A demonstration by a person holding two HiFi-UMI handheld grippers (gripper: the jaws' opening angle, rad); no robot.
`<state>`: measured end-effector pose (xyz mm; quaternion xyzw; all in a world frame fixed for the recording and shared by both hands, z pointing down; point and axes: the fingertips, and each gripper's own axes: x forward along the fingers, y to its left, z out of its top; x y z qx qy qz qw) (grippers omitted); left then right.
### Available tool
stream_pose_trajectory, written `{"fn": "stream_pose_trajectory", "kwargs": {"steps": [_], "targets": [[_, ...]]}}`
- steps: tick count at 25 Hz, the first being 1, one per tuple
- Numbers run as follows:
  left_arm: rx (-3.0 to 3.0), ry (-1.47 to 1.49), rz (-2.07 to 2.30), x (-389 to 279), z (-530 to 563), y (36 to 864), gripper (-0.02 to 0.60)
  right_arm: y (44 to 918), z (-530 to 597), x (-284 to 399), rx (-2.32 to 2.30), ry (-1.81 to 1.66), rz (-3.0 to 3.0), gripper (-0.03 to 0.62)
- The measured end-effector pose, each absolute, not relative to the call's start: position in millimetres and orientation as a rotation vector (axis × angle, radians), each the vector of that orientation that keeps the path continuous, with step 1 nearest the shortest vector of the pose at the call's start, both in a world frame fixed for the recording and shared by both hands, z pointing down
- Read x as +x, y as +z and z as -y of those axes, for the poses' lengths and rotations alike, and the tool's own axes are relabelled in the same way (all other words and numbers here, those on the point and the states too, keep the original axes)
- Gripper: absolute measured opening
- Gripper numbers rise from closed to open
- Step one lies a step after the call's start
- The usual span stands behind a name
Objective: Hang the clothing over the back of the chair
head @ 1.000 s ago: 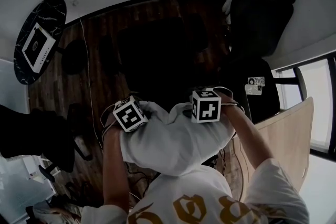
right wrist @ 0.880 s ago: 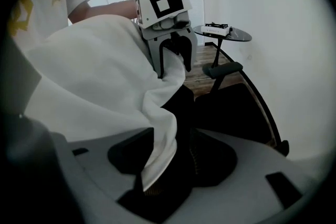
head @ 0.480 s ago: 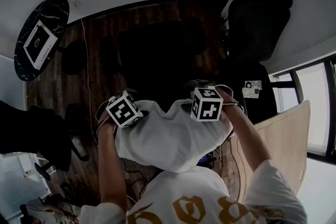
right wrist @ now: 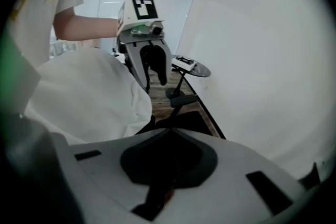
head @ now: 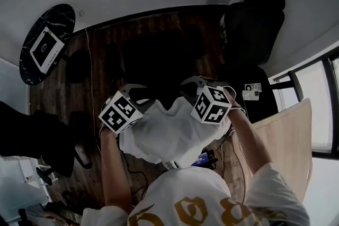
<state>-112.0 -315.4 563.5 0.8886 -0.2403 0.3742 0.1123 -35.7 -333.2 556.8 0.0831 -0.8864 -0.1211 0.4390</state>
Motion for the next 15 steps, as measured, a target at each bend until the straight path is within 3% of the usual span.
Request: {"fn": "stream_pose_trajectory", "kwargs": {"steps": [3,6,15], "targets": [[2.613,1.018,1.008,-129.9,328.4,538.0,0.025,530.6,338.4,-30.4,0.388,-0.29,2.216,0.012],[2.536,0.882,1.281,-148.9,330.9,516.8,0.021,499.3,330.5,-24.7,0.519,-0.235,2.294,0.012],[2.591,0.541,1.436,-136.3,277.8,456.8,0.021,432.6,285.8,6.4,0.877,-0.119,2.487,0.012]]}}
